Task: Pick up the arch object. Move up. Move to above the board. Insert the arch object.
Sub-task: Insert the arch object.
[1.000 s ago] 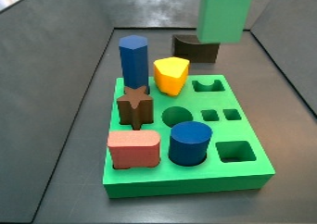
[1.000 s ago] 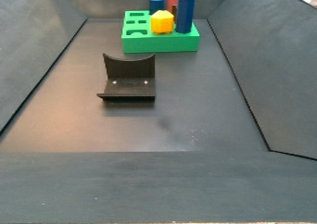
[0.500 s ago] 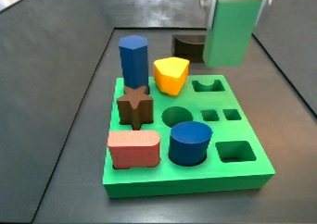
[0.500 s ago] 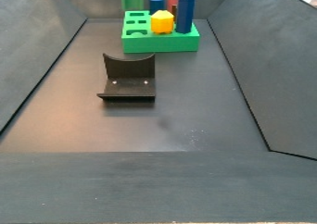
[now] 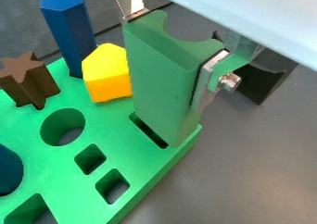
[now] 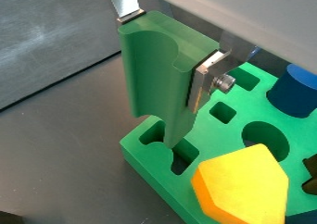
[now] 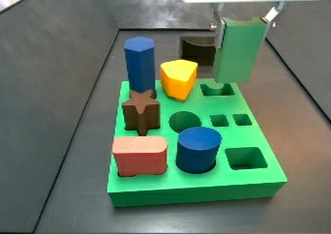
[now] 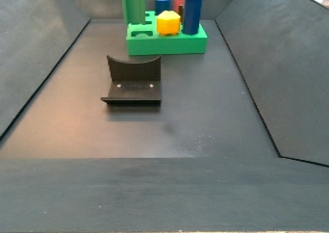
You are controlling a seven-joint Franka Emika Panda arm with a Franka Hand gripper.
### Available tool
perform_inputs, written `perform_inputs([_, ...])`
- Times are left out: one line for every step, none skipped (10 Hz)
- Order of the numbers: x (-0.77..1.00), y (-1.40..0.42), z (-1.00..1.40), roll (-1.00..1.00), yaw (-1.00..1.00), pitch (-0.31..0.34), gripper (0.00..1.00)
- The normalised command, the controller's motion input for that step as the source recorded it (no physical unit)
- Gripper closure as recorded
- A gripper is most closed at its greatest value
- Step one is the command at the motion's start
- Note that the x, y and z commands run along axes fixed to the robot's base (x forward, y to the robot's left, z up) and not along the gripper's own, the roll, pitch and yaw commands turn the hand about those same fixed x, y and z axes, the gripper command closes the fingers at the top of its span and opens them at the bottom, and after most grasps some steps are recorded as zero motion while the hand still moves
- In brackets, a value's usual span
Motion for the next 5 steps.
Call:
perform_inputs([-0.15, 0.01, -0.18, 0.01, 0.00, 0.000, 1.00])
perform_inputs([-0.13, 0.00, -0.33, 0.06, 0.00, 0.000, 1.00])
perform_inputs([-0.14, 0.00, -0.32, 0.01, 0.00, -0.037, 1.00])
perform_inputs([-0.13, 0.00, -0.30, 0.00, 0.00, -0.047, 1.00])
perform_inputs([-0.06, 0.00, -0.31, 0.00, 0.01, -0.049, 1.00])
